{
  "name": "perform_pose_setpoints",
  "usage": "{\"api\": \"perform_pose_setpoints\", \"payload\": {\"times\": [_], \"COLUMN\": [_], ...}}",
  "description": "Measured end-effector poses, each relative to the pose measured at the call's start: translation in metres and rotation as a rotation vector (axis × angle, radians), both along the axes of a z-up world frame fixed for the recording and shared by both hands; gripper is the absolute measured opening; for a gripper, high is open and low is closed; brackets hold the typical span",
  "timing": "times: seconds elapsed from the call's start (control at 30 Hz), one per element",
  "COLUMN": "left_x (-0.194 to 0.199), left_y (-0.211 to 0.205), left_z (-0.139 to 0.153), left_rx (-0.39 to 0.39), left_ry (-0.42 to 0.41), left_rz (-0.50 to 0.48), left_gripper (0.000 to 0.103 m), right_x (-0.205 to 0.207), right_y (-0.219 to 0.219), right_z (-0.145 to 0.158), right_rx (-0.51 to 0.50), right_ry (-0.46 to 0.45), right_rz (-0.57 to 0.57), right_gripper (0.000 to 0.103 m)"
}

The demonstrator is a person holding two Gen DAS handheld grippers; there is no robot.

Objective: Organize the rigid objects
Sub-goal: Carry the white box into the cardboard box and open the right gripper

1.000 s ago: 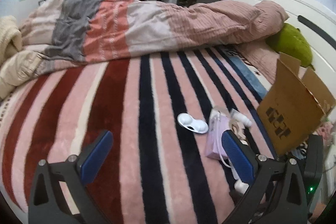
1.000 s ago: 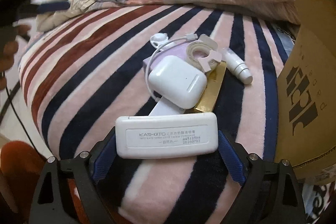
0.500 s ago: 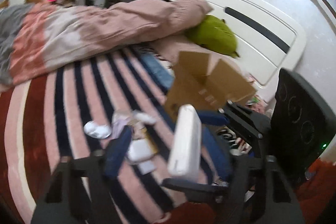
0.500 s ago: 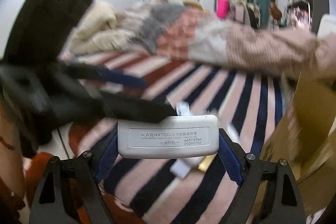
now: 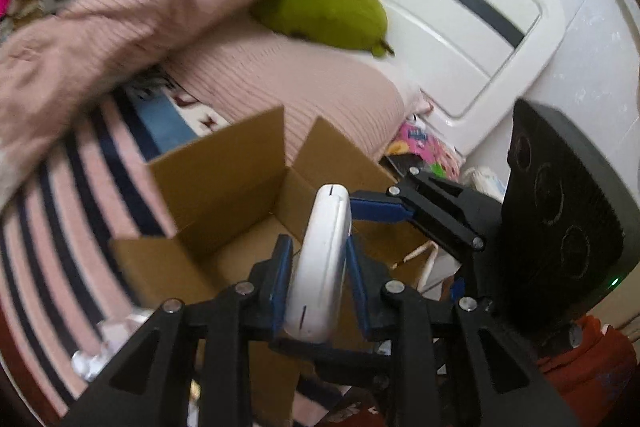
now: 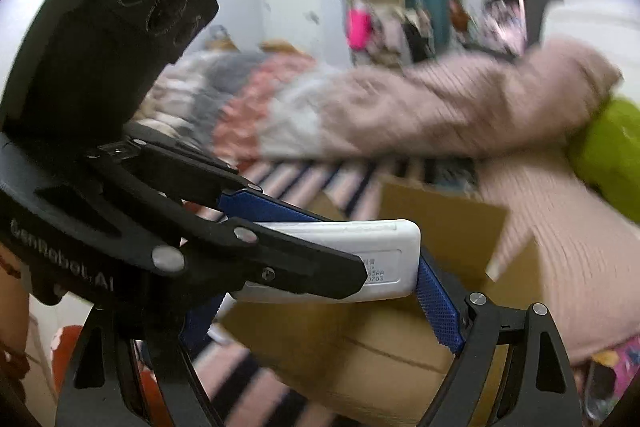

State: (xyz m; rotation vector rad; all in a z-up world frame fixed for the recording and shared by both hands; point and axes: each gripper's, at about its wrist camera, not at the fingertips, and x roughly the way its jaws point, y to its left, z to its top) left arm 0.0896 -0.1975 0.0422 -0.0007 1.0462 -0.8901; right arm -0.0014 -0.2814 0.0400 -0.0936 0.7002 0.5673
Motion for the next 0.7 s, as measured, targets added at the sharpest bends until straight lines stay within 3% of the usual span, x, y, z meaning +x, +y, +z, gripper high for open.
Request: {"api": "perform_pose_setpoints", "payload": {"times": [0.1, 0.2, 0.33, 0.43, 0.57, 0.7], "left_x": [0.015, 0.017, 0.011, 0.003, -0.020, -0.048], "left_y": [-0.015, -0.020, -0.018, 0.007, 0.059, 0.110], "left_z": [-0.017, -0.024, -0.021, -0.009, 0.021, 0.035], "left_rx": [0.001, 0.025, 0.066, 0.058, 0.015, 0.087], "left_ry": [0.063, 0.072, 0.033, -0.001, -0.090, -0.194], "left_rz": [-0.032, -0.021, 0.007, 0.068, 0.193, 0.342], "left_gripper": [0.025, 0.026, 0.057, 0.060, 0.071, 0.074], "right_x": [0.023, 0.028, 0.025, 0.021, 0.006, -0.019], "right_y": [-0.016, -0.015, -0.016, -0.014, -0.006, 0.023], "right_z": [-0.012, -0.020, -0.027, -0.025, -0.015, 0.007], "right_rx": [-0.043, -0.128, -0.158, -0.150, -0.115, -0.093], "right_ry": [0.099, 0.116, 0.103, 0.093, 0.064, -0.082], "right_rz": [-0.029, -0.044, -0.054, -0.063, -0.034, 0.026], "right_gripper": [0.085, 0.085, 0.091, 0.095, 0.095, 0.103]}}
